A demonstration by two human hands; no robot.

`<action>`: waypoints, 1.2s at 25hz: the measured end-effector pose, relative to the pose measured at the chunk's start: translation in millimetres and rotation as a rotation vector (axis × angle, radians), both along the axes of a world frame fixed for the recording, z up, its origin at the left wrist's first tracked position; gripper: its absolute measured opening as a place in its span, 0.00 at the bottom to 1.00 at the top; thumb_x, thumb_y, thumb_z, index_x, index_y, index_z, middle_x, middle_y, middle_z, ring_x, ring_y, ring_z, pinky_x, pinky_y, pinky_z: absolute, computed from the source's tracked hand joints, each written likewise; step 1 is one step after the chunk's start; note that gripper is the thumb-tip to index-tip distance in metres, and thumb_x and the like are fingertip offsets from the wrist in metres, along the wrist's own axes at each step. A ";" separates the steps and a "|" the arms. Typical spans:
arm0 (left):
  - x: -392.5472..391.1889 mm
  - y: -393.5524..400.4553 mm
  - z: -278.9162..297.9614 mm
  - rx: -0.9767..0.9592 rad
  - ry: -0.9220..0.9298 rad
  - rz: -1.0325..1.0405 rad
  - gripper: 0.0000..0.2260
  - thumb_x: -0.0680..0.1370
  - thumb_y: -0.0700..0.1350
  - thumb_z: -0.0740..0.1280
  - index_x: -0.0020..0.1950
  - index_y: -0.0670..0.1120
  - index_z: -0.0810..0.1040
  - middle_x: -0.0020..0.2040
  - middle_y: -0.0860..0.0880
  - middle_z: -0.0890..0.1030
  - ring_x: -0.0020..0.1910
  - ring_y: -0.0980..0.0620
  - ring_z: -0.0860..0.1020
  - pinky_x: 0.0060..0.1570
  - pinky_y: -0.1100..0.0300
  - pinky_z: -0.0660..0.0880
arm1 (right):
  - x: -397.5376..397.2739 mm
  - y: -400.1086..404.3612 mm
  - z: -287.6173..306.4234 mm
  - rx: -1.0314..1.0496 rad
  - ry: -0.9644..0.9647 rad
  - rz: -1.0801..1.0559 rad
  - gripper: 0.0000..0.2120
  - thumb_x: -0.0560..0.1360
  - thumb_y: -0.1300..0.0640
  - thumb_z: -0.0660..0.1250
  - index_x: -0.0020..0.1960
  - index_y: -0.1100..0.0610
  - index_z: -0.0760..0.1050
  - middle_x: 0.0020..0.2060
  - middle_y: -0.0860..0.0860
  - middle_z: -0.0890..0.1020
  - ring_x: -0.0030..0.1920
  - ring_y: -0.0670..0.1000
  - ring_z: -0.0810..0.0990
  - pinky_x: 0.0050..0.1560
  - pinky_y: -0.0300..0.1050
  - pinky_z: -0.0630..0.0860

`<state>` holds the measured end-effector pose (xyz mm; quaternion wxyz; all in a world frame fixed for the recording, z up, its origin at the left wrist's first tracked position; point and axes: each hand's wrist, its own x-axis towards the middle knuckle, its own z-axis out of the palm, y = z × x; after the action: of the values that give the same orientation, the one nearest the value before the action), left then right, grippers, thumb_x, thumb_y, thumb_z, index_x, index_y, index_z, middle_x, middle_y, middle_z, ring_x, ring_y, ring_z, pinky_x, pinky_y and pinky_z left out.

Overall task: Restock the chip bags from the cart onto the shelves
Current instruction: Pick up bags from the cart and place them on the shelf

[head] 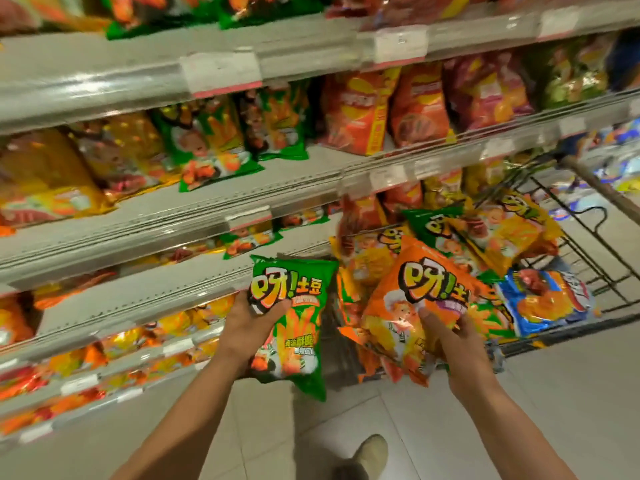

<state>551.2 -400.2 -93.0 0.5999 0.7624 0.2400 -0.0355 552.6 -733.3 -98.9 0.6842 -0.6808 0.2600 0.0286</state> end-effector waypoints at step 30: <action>278.3 -39.9 -116.8 -0.005 0.019 0.238 0.20 0.77 0.49 0.73 0.34 0.34 0.80 0.31 0.36 0.80 0.32 0.42 0.80 0.37 0.41 0.80 | 142.3 19.4 -11.8 -0.080 0.198 0.462 0.35 0.60 0.33 0.80 0.57 0.54 0.75 0.47 0.59 0.82 0.46 0.57 0.82 0.46 0.59 0.79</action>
<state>829.6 -440.2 -209.8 0.5996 0.7265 0.3346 0.0283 695.0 -713.9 -110.7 0.6032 -0.7426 0.1641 0.2405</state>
